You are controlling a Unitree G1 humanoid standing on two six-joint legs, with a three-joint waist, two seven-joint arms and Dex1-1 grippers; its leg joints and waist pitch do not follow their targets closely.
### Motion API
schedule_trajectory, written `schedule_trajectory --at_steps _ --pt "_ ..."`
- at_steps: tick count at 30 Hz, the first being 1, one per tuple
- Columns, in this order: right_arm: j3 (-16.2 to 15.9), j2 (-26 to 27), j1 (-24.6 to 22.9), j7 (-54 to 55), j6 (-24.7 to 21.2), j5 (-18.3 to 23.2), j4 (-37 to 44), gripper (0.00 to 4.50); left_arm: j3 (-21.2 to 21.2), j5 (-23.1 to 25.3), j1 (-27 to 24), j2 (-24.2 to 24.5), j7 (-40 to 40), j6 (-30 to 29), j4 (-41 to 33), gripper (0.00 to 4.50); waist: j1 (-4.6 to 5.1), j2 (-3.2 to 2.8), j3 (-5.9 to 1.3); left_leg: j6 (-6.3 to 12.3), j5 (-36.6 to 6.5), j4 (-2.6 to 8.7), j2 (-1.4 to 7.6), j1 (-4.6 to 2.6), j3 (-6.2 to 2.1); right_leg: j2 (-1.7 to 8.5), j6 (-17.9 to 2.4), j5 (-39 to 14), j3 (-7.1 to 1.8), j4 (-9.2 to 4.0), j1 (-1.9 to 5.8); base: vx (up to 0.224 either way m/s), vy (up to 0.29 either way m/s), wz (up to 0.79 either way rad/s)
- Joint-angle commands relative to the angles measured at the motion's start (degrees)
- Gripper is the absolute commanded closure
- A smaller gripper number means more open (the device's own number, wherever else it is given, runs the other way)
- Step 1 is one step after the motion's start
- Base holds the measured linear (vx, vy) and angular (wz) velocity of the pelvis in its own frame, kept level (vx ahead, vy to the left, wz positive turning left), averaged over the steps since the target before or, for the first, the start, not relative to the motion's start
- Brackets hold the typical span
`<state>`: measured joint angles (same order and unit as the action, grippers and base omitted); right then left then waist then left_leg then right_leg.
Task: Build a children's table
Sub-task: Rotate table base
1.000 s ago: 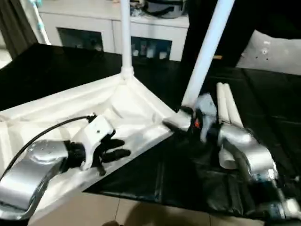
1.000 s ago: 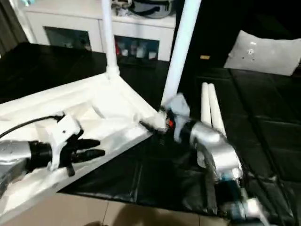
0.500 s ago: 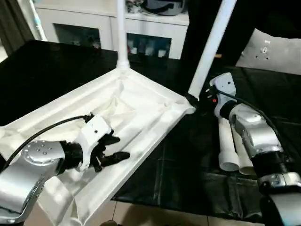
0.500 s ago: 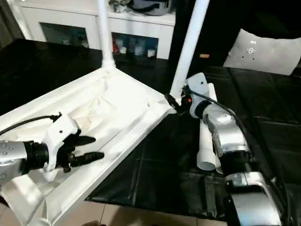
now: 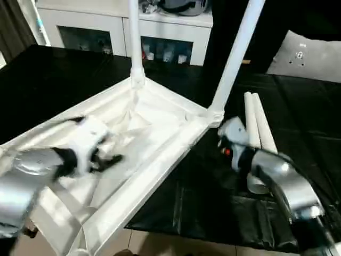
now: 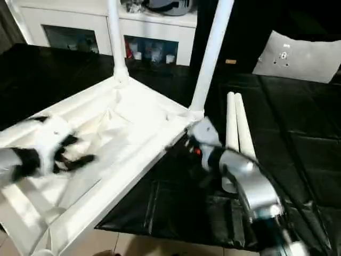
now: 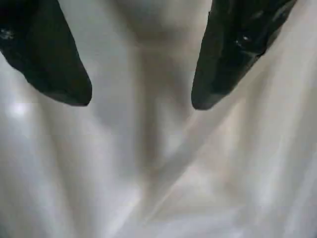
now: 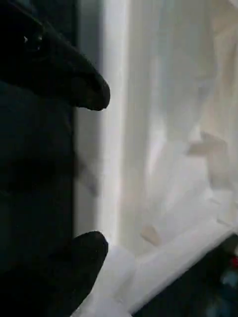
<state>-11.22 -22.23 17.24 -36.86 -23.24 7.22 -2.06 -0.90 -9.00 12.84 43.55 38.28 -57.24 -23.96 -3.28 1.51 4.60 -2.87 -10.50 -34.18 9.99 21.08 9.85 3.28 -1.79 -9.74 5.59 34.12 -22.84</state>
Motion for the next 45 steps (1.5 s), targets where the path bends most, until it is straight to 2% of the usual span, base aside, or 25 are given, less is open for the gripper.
schedule_trajectory --at_steps 1,3,4,6,10,12,13,16,17,19,22,24,28,30,31,34,38,43,45 --pt "-0.2 0.1 -0.3 2.5 -2.7 -1.9 2.4 0.0 -0.8 1.2 0.3 0.7 -0.4 0.3 1.4 0.91 0.15 -1.04 -2.66 -0.27 -18.7 4.53 2.97 -1.18 -1.82 5.06 -4.8 -29.4 -3.53 -5.69 1.89 0.0 0.0 0.0" --pt "-0.3 0.9 -0.7 4.0 -3.9 -2.2 2.9 0.0 -1.5 1.9 0.3 1.2 -0.7 0.6 2.7 0.91 0.19 -1.08 -2.64 -0.49 -18.9 4.54 3.0 -1.21 -1.86 5.03 -4.9 -28.7 -3.59 -5.69 1.72 0.0 0.0 0.0" --pt "-0.8 2.0 -1.1 6.0 -6.2 -2.1 3.9 0.0 -3.4 4.1 0.2 2.9 -1.3 2.2 5.2 0.91 0.23 -1.12 -2.65 -0.55 -19.4 4.59 3.0 -1.33 -1.89 4.94 -4.8 -28.6 -3.62 -5.67 1.59 0.0 0.0 0.0" --pt "-1.2 2.8 -1.3 7.2 -7.2 -2.3 4.3 0.0 -4.7 5.8 0.0 4.0 -1.8 3.1 6.7 1.19 0.29 -1.18 -2.69 -0.71 -20.0 4.71 2.92 -1.27 -2.02 4.92 -4.3 -28.8 -3.62 -5.64 1.61 0.0 0.0 0.0" --pt "-1.3 5.5 -1.2 10.0 -8.7 -3.3 4.3 0.0 -6.1 6.9 0.0 4.6 -2.2 4.7 10.1 1.5 0.39 -1.36 -2.8 -1.34 -19.2 4.83 3.23 -1.35 -1.97 5.09 -5.9 -24.5 -3.92 -5.18 1.52 0.0 0.0 0.0" --pt "-1.4 8.2 -0.3 11.8 -9.1 -3.5 3.2 0.0 -9.0 10.4 0.8 5.5 -3.3 8.2 14.2 1.63 0.39 -1.28 -2.88 -1.17 -18.5 4.86 3.08 -1.13 -1.92 5.05 -6.0 -23.1 -3.99 -4.99 1.67 0.0 0.0 0.0" --pt "-1.6 8.7 0.0 12.4 -9.5 -3.8 2.8 0.0 -9.3 10.5 1.3 5.2 -3.2 8.6 15.0 1.74 0.52 -1.08 -2.94 -1.22 -18.2 4.93 3.17 -1.12 -1.91 5.09 -6.0 -22.4 -4.04 -4.87 1.76 0.0 0.0 0.0" --pt "-2.7 9.2 0.5 13.6 -12.5 -4.6 2.5 0.0 -11.1 10.1 2.6 5.0 -1.3 9.2 16.3 1.97 0.36 -1.41 -2.86 -1.73 -17.4 5.02 3.25 -1.44 -1.84 4.96 -7.1 -20.5 -4.12 -4.65 1.62 0.0 0.0 0.0" --pt "-2.7 9.2 0.5 13.6 -12.5 -4.6 2.5 0.0 -11.1 10.1 2.6 5.0 -1.3 9.2 16.3 2.07 0.36 -1.42 -2.93 -1.97 -17.5 5.03 3.32 -1.39 -1.84 5.08 -7.3 -20.2 -4.16 -4.51 1.73 0.0 0.0 0.0" --pt "-4.6 8.6 0.9 14.1 -14.4 -7.0 2.3 0.0 -13.6 10.4 3.3 5.8 1.4 9.6 16.9 2.25 0.32 -1.51 -2.8 -2.37 -17.9 5.11 3.26 -1.28 -1.83 5.17 -7.1 -20.5 -4.22 -4.56 1.84 0.0 0.0 0.0" --pt "-4.5 8.1 0.9 15.6 -15.2 -8.7 3.6 0.0 -13.8 9.5 3.7 5.2 2.6 10.0 17.2 2.41 0.4 -1.41 -2.58 -2.71 -19.1 5.11 3.23 -1.39 -1.86 5.4 -6.3 -23.6 -4.27 -4.93 1.79 0.0 0.0 0.0" --pt "-2.8 7.5 0.7 16.8 -16.6 -8.7 5.9 0.0 -14.3 9.2 4.3 4.9 3.9 10.8 17.7 2.68 0.38 -1.2 -2.64 -2.6 -19.2 5.01 3.2 -1.58 -1.87 5.48 -5.6 -25.5 -4.26 -5.19 1.74 0.0 0.0 0.0" --pt "-2.6 6.1 0.1 17.2 -19.5 -9.2 7.6 0.0 -14.9 8.1 4.8 5.2 5.8 11.1 17.7 2.96 0.35 -1.33 -2.74 -2.83 -19.2 5.09 3.25 -1.56 -1.9 5.29 -5.4 -24.5 -4.25 -5.06 1.74 0.0 0.0 0.0" --pt "-3.0 5.7 -0.2 16.7 -20.2 -9.3 7.8 0.0 -15.8 7.7 4.9 5.9 7.7 11.2 17.3 3.28 0.34 -1.45 -2.84 -2.73 -19.1 5.01 3.19 -1.55 -1.9 5.32 -5.5 -24.1 -4.26 -5.07 1.79 0.0 0.0 0.0" --pt "-3.4 5.6 -0.3 16.4 -20.7 -9.3 7.8 0.0 -16.6 7.4 4.8 6.8 9.7 11.3 16.6 3.28 0.32 -1.33 -2.8 -2.55 -18.8 5.02 3.16 -1.44 -1.85 5.4 -5.6 -24.0 -4.31 -5.09 1.79 0.0 0.0 0.0" --pt "-4.0 5.4 -0.4 16.3 -20.9 -9.6 7.6 0.0 -17.7 7.0 4.4 7.8 12.2 11.3 15.3 3.6 0.34 -1.24 -2.85 -2.5 -18.1 5.04 3.27 -1.36 -1.86 5.46 -6.2 -23.4 -4.33 -4.89 1.87 0.0 0.0 0.0" --pt "-4.7 6.5 -0.2 15.2 -21.0 -8.2 6.4 0.0 -18.1 4.6 4.1 7.2 15.1 11.0 13.3 3.85 0.4 -1.65 -2.92 -2.78 -17.2 4.98 3.34 -1.4 -1.78 5.4 -7.4 -20.6 -4.37 -4.56 1.88 0.0 0.0 0.0" --pt "-5.4 8.5 1.5 14.2 -18.2 -7.6 1.3 0.0 -20.2 0.8 5.3 5.5 21.0 12.5 9.9 4.28 0.41 -1.34 -2.81 -3.05 -17.5 5.02 3.4 -1.38 -1.75 5.53 -8.3 -20.9 -4.42 -4.51 1.94 0.0 0.0 0.0" --pt "-5.2 8.7 2.7 14.2 -17.5 -7.9 -0.2 0.0 -21.0 -0.4 6.4 3.7 22.2 12.7 9.3 4.38 0.26 -1.39 -2.84 -3.33 -17.6 4.93 3.36 -1.56 -1.67 5.55 -8.1 -21.4 -4.41 -4.64 1.95 0.0 0.0 0.0"
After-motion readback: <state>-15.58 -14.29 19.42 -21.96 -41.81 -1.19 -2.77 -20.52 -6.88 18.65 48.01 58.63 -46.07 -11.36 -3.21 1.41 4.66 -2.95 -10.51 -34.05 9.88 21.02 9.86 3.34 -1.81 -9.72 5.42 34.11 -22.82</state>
